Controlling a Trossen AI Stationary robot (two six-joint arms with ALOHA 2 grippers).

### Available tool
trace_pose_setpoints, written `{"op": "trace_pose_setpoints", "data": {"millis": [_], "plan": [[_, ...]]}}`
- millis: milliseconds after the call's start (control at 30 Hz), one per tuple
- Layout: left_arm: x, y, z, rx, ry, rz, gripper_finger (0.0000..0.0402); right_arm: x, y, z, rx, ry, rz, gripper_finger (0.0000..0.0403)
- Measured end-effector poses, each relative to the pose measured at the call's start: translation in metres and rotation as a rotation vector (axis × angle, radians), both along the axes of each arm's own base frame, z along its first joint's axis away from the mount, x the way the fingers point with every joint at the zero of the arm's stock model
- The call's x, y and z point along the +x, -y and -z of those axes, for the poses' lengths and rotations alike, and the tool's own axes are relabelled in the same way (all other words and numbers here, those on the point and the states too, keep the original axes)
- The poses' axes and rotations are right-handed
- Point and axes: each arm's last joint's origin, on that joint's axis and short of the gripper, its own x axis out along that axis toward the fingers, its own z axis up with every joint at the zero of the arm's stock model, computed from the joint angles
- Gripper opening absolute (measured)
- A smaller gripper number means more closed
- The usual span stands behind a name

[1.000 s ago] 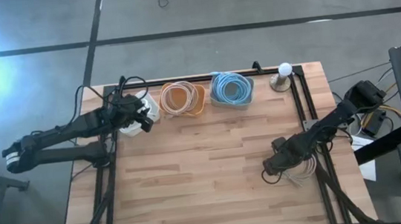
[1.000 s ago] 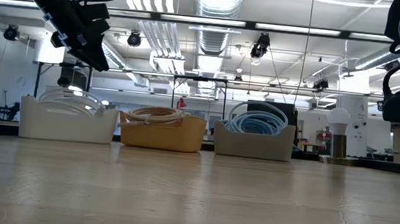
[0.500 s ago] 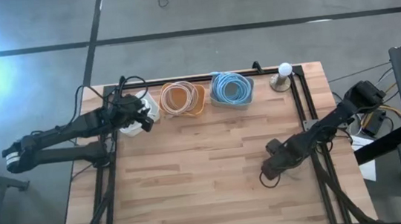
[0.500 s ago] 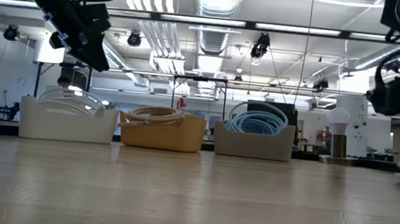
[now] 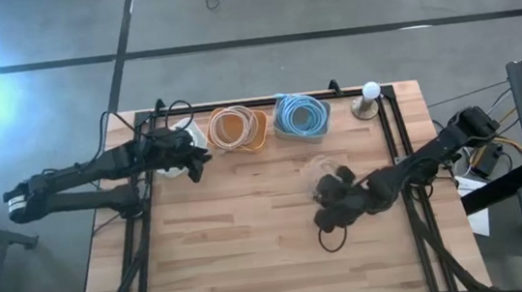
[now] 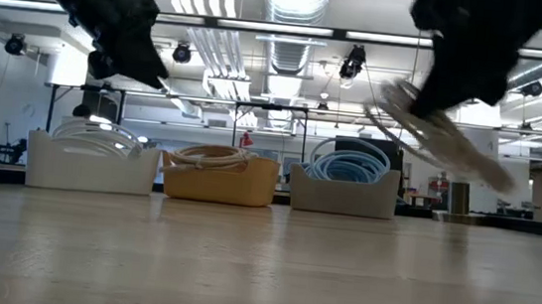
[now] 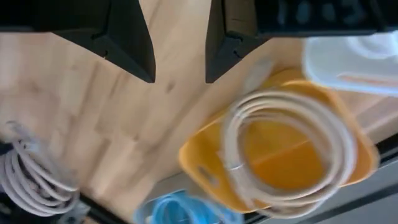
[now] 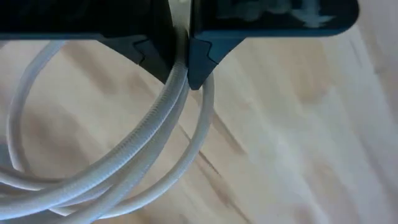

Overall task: Pick & Place USB Port
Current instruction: Put the brown display cable into the yellow bin

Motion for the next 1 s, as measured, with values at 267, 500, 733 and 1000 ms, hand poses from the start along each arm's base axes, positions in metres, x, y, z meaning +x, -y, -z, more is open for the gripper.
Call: {"op": "trace_pose_setpoints", "data": {"millis": [267,500,733,1000], "plan": [[0.024,0.008,0.005,-0.042,0.113,0.078,0.0138,0.052,-0.006,-0.004,-0.259,0.118,-0.247,0.0016],[0.044,0.014,0.017,-0.061,0.213,0.191,0.0138,0.1,0.008,0.005,-0.396,0.016,-0.302,0.002],[0.042,0.014,0.015,-0.039,0.224,0.199,0.0138,0.148,0.046,-0.014,-0.52,-0.012,-0.303,0.0025],[0.021,0.019,-0.011,0.083,0.348,0.23,0.0138,0.181,0.115,-0.038,-0.544,0.053,-0.125,0.0027]]}}
